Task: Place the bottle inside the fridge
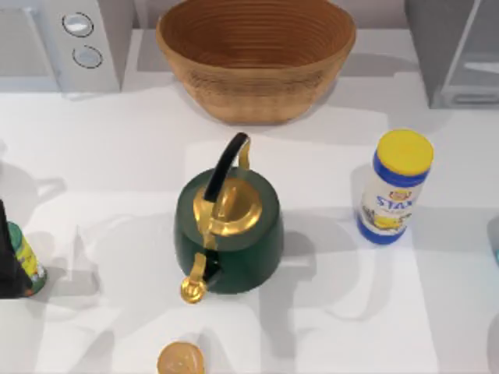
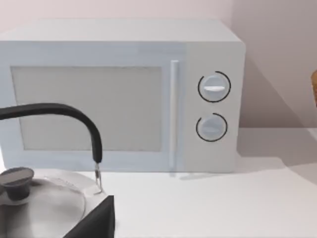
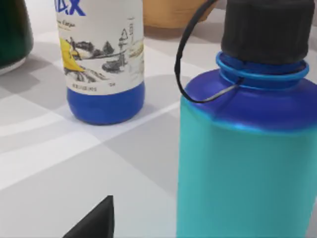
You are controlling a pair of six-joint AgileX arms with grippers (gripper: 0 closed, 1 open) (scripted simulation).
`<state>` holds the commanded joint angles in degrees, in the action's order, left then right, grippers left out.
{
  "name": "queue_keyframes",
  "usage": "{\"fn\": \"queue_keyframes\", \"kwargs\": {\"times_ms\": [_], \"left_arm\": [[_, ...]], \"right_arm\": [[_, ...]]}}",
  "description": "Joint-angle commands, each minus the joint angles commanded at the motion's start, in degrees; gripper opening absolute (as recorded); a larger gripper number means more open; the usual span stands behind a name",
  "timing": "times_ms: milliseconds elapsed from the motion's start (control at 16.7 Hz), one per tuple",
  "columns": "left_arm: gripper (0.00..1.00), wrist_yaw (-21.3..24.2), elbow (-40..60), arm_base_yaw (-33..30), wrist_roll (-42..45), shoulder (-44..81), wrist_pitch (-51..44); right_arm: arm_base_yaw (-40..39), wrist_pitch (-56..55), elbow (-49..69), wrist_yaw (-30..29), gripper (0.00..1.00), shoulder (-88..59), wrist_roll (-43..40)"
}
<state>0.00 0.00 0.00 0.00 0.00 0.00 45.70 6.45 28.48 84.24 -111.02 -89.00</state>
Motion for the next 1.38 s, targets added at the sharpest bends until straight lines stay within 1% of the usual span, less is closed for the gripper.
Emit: {"fn": "queue_keyframes", "kwargs": {"times_ms": [180, 360, 660, 840, 1020, 1200, 1380], "left_arm": [[1.00, 0.0, 0.0, 0.0, 0.0, 0.0, 0.0], [1.00, 0.0, 0.0, 0.0, 0.0, 0.0, 0.0], [1.00, 0.0, 0.0, 0.0, 0.0, 0.0, 0.0], [1.00, 0.0, 0.0, 0.0, 0.0, 0.0, 0.0], [1.00, 0.0, 0.0, 0.0, 0.0, 0.0, 0.0], [1.00, 0.0, 0.0, 0.0, 0.0, 0.0, 0.0], [1.00, 0.0, 0.0, 0.0, 0.0, 0.0, 0.0]], "right_arm": [[-0.3, -9.2, -0.6, 0.1, 1.00, -2.5, 6.1], [-1.1, -23.2, -1.8, -0.1, 1.00, -5.8, 15.5], [-3.7, -52.0, -5.2, -1.7, 1.00, -11.2, 35.6], [-6.4, -69.2, -7.6, -3.8, 1.00, -13.7, 48.3], [-9.8, -84.0, -9.8, -6.6, 1.00, -15.1, 59.5], [-13.2, -94.0, -11.4, -9.6, 1.00, -15.5, 67.7], [-15.2, -98.6, -12.2, -11.5, 1.00, -15.4, 71.8]]}}
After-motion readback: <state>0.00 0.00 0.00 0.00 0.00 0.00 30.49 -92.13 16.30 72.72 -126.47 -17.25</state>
